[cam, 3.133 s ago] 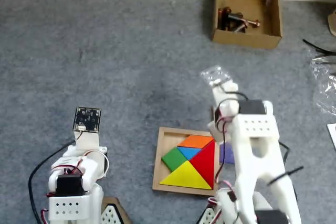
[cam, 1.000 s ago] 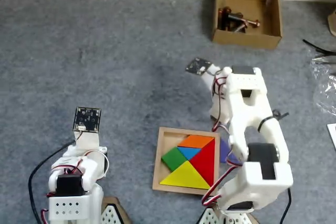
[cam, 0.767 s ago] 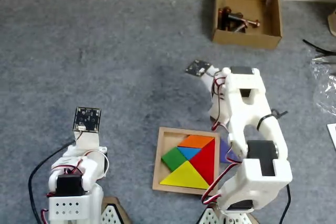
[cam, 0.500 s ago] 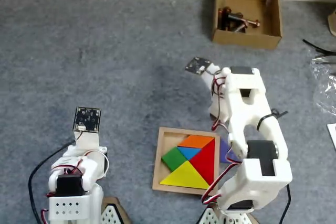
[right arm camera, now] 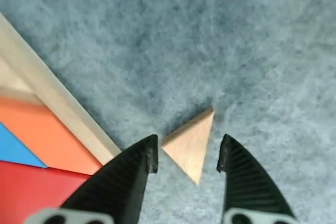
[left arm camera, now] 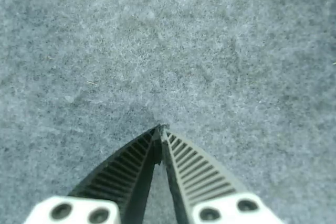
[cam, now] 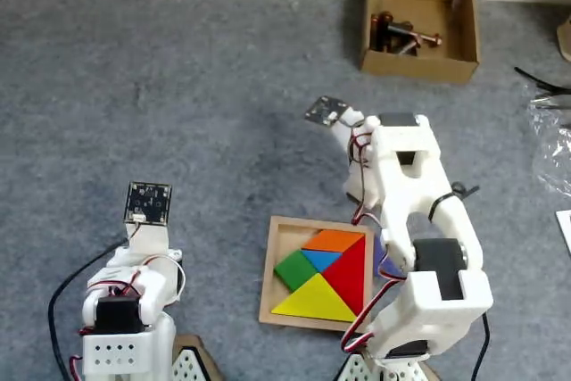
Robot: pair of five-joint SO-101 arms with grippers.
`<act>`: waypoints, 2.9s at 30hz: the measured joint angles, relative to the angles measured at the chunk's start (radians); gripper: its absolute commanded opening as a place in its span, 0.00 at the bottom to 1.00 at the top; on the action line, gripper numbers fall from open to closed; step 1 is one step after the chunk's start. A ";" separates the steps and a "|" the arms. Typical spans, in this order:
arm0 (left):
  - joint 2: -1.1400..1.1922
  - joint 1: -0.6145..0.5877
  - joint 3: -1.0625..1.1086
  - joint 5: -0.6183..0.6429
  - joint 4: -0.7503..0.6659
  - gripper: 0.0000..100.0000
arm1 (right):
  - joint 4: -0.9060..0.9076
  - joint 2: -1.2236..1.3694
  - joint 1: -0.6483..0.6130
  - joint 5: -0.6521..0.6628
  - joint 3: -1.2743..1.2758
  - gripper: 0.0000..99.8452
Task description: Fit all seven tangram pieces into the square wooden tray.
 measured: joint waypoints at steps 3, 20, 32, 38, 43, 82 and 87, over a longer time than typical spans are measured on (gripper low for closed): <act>0.000 0.000 0.000 0.000 0.000 0.01 | 0.048 0.000 0.000 0.000 0.000 0.18; 0.000 0.000 0.000 0.000 0.000 0.01 | 0.069 -0.003 -0.006 -0.006 0.052 0.18; 0.000 0.000 0.000 0.000 0.000 0.01 | -0.055 -0.006 -0.008 -0.008 0.153 0.18; 0.000 0.000 0.000 0.000 0.000 0.01 | -0.057 -0.006 -0.008 -0.009 0.153 0.18; 0.000 0.000 0.000 0.000 0.000 0.01 | -0.057 -0.006 0.006 -0.009 0.146 0.17; 0.000 0.000 0.000 0.000 0.000 0.01 | 0.238 0.000 0.071 -0.500 -0.310 0.01; 0.000 0.000 0.000 0.000 0.000 0.01 | 0.341 0.000 0.071 -0.500 -0.468 0.01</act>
